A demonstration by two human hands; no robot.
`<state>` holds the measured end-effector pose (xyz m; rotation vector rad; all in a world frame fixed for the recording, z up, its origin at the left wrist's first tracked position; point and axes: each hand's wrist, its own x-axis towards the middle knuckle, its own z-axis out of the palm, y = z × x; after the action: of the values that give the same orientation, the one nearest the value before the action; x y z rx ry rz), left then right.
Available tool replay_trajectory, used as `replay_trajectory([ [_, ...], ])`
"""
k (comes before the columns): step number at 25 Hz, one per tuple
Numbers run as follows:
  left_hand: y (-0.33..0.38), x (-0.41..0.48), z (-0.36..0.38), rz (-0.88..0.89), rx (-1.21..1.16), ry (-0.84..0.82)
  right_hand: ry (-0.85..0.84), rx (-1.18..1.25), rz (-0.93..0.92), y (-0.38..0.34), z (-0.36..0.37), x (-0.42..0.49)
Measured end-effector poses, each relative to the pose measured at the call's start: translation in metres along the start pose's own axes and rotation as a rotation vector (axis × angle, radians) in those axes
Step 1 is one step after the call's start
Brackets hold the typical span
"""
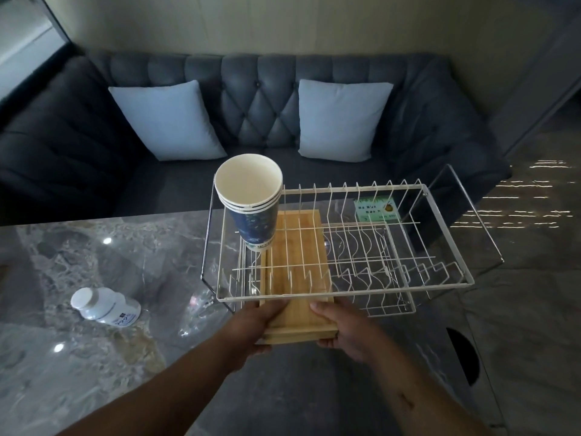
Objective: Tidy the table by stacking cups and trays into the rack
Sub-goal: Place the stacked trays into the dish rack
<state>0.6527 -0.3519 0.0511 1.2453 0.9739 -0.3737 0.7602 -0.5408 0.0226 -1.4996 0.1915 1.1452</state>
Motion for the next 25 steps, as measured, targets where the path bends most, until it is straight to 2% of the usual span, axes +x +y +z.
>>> replay_trajectory([
  [3, -0.005, 0.000, -0.003, -0.007, 0.065, 0.051, 0.013, -0.085, 0.031, 0.000, 0.001, -0.004],
  [14, -0.021, 0.003, 0.006, 0.034, 0.062, 0.043, 0.185, -0.267, 0.066, -0.003, 0.006, -0.021],
  [20, -0.020, -0.010, 0.004, 0.003, 0.152, 0.027, 0.293, -0.372, -0.018, 0.001, 0.020, -0.039],
  [25, -0.029, -0.032, -0.014, -0.002, 0.309, -0.048, 0.220, -0.522, -0.105, 0.010, 0.014, -0.067],
])
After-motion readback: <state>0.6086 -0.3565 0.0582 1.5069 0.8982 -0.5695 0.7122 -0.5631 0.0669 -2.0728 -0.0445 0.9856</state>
